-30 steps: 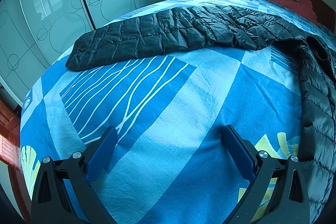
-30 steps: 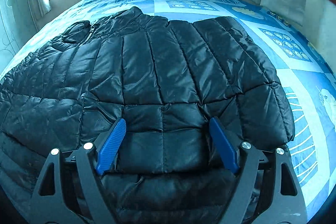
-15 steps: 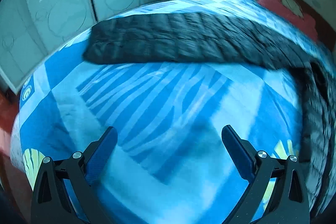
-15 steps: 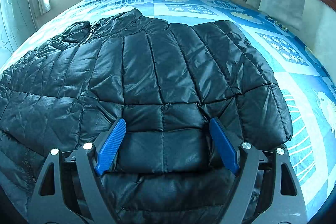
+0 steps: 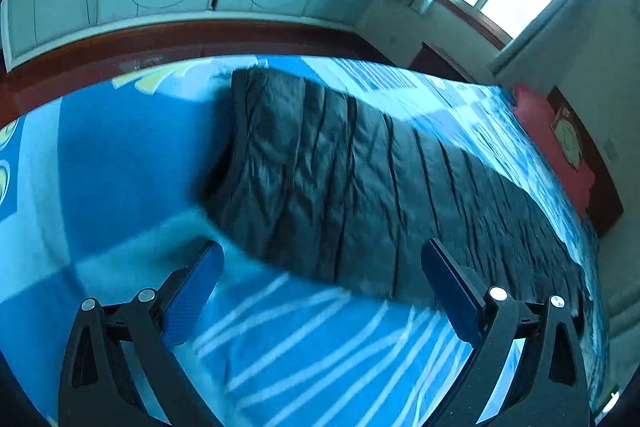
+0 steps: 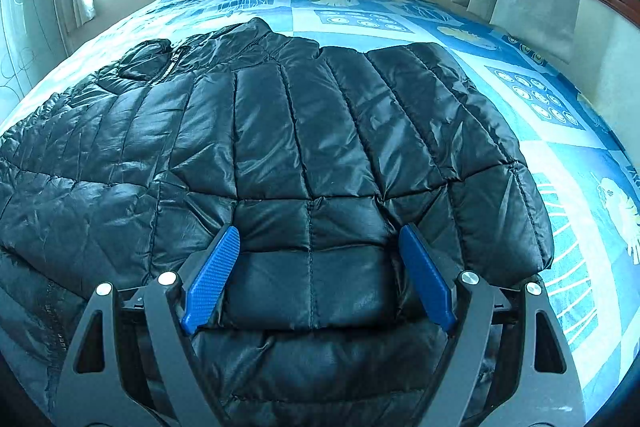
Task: Fold large clothes
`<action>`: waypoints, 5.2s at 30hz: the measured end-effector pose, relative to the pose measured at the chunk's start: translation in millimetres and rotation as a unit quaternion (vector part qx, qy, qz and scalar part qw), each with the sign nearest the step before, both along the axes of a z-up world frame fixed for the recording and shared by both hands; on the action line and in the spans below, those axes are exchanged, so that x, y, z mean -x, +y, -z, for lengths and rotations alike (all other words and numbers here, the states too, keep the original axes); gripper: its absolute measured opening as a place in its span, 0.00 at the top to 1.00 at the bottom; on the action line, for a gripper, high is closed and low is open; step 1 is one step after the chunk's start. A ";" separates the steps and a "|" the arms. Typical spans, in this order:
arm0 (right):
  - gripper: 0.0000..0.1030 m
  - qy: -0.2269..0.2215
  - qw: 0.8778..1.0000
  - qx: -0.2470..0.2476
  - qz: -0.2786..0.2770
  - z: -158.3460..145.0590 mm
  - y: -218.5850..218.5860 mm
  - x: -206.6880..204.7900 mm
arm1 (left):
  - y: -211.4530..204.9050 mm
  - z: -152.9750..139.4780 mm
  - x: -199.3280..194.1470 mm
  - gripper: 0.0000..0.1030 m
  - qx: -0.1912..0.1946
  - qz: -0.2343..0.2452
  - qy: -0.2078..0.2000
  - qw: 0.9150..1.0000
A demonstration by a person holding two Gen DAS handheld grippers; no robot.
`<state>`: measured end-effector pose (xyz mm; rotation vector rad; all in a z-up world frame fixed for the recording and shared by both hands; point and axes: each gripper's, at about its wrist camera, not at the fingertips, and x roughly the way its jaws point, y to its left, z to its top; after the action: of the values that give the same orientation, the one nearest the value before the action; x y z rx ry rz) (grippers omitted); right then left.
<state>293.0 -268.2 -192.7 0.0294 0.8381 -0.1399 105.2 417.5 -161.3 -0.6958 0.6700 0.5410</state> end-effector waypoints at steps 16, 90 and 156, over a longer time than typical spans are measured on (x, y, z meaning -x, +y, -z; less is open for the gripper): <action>0.21 -0.001 1.000 0.001 0.000 -0.4 -1.3 0.6 | 30.5 2.0 6.3 0.84 0.008 -0.066 -0.019 0.998; 0.20 -0.002 1.000 -0.007 0.005 -10.6 2.1 0.5 | -514.9 -68.3 -131.0 0.33 -0.222 0.492 -0.047 0.840; 0.45 0.028 0.999 -0.025 -0.018 -8.9 10.2 -25.4 | -309.4 4.2 -231.0 0.31 -0.230 0.324 0.100 0.912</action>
<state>318.4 -258.0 -183.7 0.0568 0.8975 -0.0857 336.2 108.1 -165.5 0.0475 0.8738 0.1347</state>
